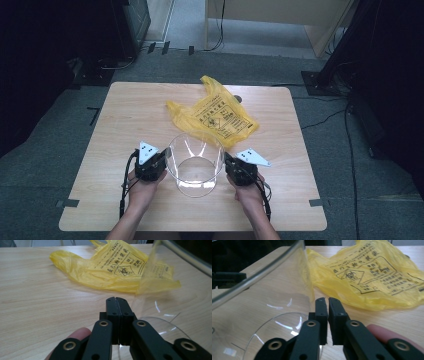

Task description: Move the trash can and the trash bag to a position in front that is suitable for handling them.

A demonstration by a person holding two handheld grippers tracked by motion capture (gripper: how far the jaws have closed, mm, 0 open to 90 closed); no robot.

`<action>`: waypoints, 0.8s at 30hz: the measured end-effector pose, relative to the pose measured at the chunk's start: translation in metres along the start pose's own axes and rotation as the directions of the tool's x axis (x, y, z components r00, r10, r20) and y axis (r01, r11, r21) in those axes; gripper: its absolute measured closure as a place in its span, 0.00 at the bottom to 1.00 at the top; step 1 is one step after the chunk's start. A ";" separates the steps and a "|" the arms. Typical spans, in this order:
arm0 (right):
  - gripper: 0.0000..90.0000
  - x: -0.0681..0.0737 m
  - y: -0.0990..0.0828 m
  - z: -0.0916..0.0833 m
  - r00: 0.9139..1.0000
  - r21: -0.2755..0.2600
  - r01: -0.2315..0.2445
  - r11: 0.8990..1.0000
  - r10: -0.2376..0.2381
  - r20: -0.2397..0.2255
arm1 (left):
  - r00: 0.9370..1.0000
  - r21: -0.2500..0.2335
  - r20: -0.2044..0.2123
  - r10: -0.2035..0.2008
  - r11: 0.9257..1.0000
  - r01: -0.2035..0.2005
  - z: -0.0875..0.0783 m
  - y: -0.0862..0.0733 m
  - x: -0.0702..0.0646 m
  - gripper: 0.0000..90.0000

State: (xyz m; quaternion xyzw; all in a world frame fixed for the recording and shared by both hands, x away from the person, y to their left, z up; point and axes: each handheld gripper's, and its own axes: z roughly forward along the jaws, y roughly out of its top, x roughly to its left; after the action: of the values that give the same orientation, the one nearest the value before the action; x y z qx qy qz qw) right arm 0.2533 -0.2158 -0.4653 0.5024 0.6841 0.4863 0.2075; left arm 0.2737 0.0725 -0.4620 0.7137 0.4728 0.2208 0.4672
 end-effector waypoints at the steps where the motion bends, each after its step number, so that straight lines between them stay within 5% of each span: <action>1: 1.00 0.004 -0.001 0.000 1.000 -0.003 0.022 1.000 -0.022 -0.005 | 1.000 -0.002 0.011 -0.006 1.000 0.006 -0.005 -0.003 0.001 1.00; 10: 0.99 0.017 -0.004 -0.001 0.997 0.009 0.056 0.998 -0.055 -0.054 | 1.000 -0.018 -0.010 -0.021 1.000 0.021 -0.029 -0.018 0.003 0.99; 11: 0.88 0.017 -0.003 -0.001 0.997 0.011 0.070 0.998 -0.069 -0.044 | 0.999 -0.023 -0.029 -0.041 0.999 0.040 -0.034 -0.022 0.010 0.79; 12: 0.88 0.017 -0.003 -0.001 0.997 0.011 0.070 0.998 -0.069 -0.044 | 0.999 -0.023 -0.029 -0.041 0.999 0.040 -0.034 -0.022 0.010 0.67; 13: 0.81 0.010 0.001 -0.003 0.996 0.001 0.074 0.997 -0.074 -0.043 | 0.996 -0.006 -0.069 -0.059 0.998 0.059 -0.039 -0.029 0.024 0.61; 14: 0.81 0.010 0.001 -0.003 0.996 0.001 0.074 0.997 -0.074 -0.043 | 0.996 -0.006 -0.069 -0.059 0.998 0.059 -0.039 -0.029 0.024 0.55; 16: 0.75 -0.001 0.004 -0.004 0.994 -0.008 0.088 0.996 -0.087 0.062 | 0.987 0.024 -0.136 -0.081 0.996 0.085 -0.041 -0.040 0.043 0.51; 17: 0.66 -0.018 0.010 -0.002 0.992 -0.002 0.045 0.999 -0.044 0.120 | 0.979 0.063 -0.187 -0.084 0.993 0.098 -0.044 -0.050 0.059 0.47; 20: 0.60 -0.029 0.013 0.004 0.987 0.006 0.035 0.999 -0.036 0.158 | 0.973 0.089 -0.215 -0.086 0.990 0.107 -0.045 -0.058 0.071 0.44; 24: 0.49 -0.037 0.016 0.029 0.975 0.087 0.092 0.992 -0.108 0.196 | 0.968 0.143 -0.243 -0.065 0.984 0.102 -0.042 -0.070 0.084 0.40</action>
State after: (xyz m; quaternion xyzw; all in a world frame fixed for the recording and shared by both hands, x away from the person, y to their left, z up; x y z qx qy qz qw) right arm 0.2983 -0.2350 -0.4717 0.5214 0.7026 0.3952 0.2799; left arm 0.2476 0.1737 -0.5143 0.6955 0.5707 0.2475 0.3595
